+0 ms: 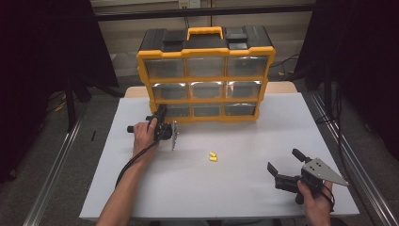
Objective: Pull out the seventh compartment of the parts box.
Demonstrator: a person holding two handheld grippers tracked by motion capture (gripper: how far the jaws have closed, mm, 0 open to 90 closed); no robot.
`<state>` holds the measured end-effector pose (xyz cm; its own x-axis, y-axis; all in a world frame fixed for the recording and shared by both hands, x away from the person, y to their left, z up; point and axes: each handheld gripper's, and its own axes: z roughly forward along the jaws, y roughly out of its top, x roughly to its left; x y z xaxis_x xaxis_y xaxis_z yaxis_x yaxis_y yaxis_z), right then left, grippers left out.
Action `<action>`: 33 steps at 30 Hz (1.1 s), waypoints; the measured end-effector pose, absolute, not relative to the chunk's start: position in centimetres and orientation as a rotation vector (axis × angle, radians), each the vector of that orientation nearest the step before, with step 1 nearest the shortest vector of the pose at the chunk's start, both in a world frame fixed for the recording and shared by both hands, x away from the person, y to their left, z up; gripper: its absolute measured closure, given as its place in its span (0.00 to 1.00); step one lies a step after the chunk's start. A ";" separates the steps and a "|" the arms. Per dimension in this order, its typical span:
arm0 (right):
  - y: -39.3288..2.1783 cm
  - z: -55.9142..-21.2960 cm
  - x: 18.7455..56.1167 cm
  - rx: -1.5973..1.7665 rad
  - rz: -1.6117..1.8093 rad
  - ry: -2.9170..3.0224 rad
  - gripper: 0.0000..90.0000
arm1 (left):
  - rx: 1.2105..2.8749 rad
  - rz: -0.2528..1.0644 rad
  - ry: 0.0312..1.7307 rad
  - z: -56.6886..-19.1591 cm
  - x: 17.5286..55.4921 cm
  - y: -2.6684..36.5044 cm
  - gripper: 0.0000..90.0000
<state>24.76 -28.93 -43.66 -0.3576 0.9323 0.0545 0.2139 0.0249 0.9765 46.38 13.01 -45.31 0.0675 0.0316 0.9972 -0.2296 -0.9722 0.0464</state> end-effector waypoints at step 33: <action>-29.0 -43.6 24.7 1.189 1.379 1.638 0.00 | 2.131 2.014 -0.276 -45.1 43.9 13.7 0.88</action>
